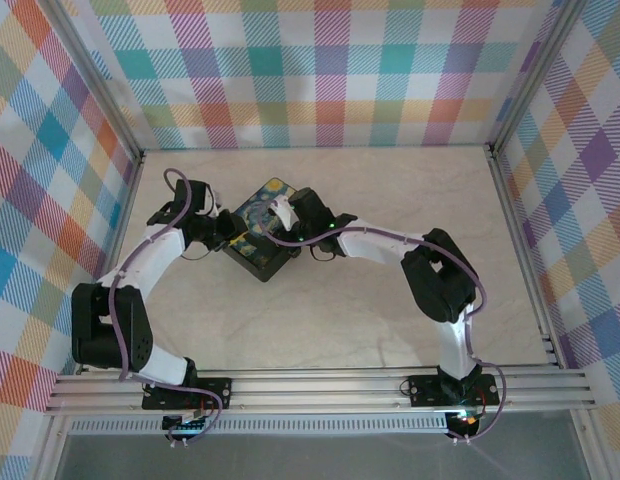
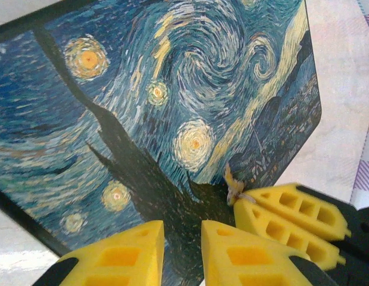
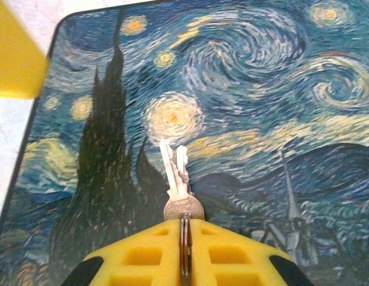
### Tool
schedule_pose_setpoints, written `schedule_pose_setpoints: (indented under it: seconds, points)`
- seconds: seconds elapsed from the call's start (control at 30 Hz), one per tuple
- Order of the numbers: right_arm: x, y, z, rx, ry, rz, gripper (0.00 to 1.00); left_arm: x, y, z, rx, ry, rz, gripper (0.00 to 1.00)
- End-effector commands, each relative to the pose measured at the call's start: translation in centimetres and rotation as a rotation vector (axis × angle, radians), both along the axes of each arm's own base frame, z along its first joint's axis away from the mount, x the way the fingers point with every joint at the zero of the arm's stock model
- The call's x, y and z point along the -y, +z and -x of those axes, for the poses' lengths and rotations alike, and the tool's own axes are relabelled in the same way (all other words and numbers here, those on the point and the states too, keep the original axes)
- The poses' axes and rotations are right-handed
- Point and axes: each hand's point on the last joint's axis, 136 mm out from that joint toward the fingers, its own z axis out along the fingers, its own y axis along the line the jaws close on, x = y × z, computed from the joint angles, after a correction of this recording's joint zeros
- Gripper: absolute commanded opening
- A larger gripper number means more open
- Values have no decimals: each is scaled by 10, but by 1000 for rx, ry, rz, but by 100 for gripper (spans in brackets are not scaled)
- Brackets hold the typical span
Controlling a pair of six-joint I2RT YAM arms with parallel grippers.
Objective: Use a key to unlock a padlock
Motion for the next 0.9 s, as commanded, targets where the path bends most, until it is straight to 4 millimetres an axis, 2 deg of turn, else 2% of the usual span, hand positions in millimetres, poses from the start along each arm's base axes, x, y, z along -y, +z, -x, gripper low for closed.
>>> schedule_pose_setpoints:
  seconds: [0.0, 0.27, 0.47, 0.73, 0.87]
  points:
    - [-2, 17, 10, -19, 39, -71, 11, 14, 2, -8, 8, -8, 64, 23]
    - [-3, 28, 13, -30, 51, -125, 11, 28, 4, -18, 7, -3, 123, 26]
    - [-4, 31, 13, -33, 50, -135, 11, 34, -6, -22, -15, -2, 97, 26]
    - [1, 19, 8, -35, 37, -59, 23, 23, -1, -26, -6, 35, 42, 27]
    - [-1, 19, 5, -30, 39, -50, 29, 20, 4, -30, 0, 44, 36, 27]
